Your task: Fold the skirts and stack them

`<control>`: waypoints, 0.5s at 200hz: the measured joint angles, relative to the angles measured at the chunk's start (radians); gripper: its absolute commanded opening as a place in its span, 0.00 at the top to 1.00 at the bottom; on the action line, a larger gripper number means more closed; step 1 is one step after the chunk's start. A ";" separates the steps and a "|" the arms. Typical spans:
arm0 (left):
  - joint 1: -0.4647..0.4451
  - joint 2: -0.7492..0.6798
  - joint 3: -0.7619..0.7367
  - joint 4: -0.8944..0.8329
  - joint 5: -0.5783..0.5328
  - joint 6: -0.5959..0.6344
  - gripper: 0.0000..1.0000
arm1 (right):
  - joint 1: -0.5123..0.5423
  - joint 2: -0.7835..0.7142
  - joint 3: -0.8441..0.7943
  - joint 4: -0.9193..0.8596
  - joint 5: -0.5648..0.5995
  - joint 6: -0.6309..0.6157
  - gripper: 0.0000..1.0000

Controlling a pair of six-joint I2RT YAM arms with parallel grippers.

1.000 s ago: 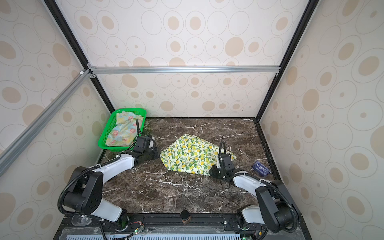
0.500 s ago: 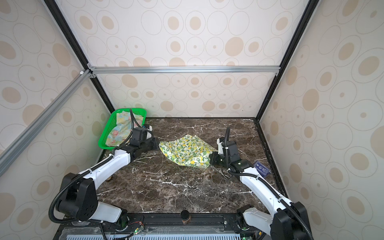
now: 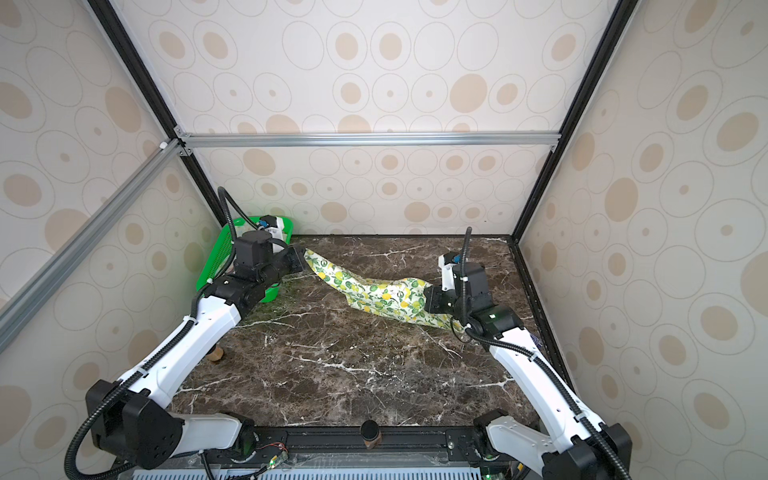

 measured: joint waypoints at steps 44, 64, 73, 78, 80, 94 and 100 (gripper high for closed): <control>0.003 0.156 0.122 0.003 -0.003 0.011 1.00 | -0.128 0.182 0.098 0.051 -0.076 -0.019 1.00; 0.008 0.231 0.227 0.004 -0.003 0.019 1.00 | -0.155 0.258 0.181 0.063 -0.079 -0.038 1.00; 0.011 0.251 0.267 0.010 -0.003 0.022 1.00 | -0.159 0.277 0.215 0.073 -0.079 -0.050 1.00; 0.011 0.257 0.284 0.013 -0.002 0.024 1.00 | -0.159 0.281 0.233 0.078 -0.079 -0.057 1.00; 0.012 0.258 0.290 0.014 -0.002 0.026 1.00 | -0.159 0.281 0.239 0.081 -0.079 -0.059 1.00; 0.013 0.257 0.320 0.035 0.002 0.034 1.00 | -0.159 0.274 0.267 0.100 -0.079 -0.074 1.00; 0.014 0.254 0.326 0.045 0.004 0.037 1.00 | -0.159 0.267 0.275 0.110 -0.080 -0.079 1.00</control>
